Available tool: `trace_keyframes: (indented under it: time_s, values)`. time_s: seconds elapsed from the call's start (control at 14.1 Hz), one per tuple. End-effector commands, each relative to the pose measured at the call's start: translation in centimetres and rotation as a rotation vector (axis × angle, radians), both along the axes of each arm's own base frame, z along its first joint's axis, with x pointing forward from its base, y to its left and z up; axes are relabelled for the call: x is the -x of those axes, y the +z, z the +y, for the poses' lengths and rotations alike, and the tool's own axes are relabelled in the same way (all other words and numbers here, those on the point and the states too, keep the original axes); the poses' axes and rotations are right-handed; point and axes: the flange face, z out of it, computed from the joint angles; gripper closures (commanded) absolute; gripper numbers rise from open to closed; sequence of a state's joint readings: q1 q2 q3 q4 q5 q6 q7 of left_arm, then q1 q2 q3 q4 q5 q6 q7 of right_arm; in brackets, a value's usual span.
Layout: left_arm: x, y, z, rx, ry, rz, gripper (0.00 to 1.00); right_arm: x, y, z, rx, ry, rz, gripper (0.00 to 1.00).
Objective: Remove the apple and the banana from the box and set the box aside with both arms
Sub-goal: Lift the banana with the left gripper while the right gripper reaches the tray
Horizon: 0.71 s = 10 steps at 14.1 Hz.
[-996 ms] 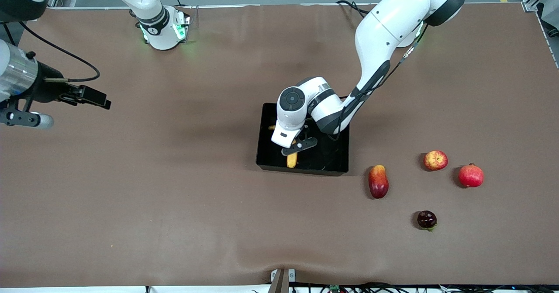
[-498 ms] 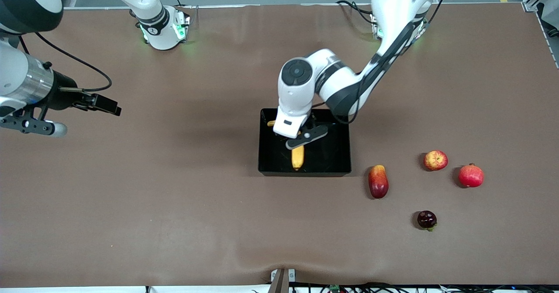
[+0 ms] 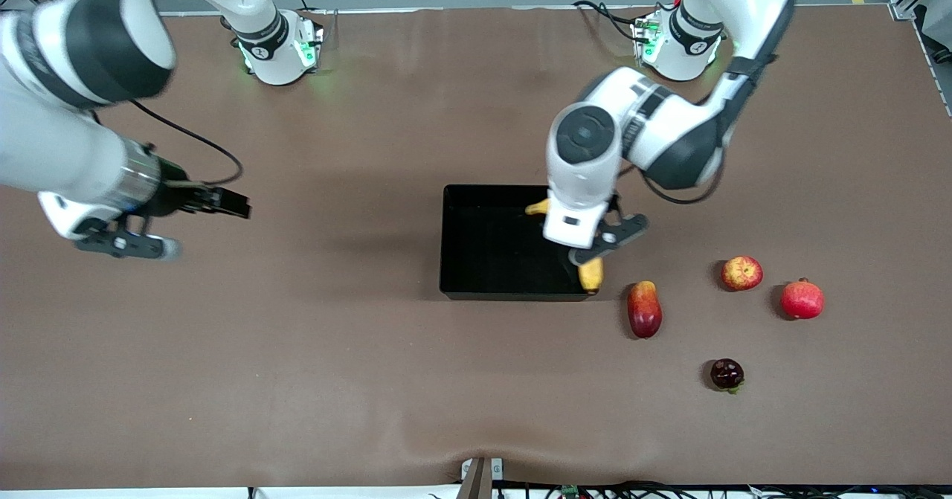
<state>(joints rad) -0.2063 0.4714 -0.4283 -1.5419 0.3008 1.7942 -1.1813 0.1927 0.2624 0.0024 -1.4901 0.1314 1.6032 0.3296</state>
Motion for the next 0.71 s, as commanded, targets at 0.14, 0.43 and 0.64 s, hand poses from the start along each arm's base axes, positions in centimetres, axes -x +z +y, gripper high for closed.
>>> trace_keyframes:
  time_s: [0.14, 0.43, 0.64]
  values:
    - [-1.7, -3.4, 12.1, -0.028, 0.007, 0.122, 1.0, -1.1, -4.1, 5.1, 0.024, -0.059, 0.013, 0.0]
    - [-1.7, -8.6, 18.3, 0.009, -0.053, 0.165, 1.0, -1.8, -8.2, 11.5, -0.005, 0.006, -0.056, 0.0]
    - [-1.8, -12.1, 21.5, 0.06, -0.095, 0.143, 1.0, 0.4, -12.5, 20.5, -0.034, 0.112, -0.081, 0.0]
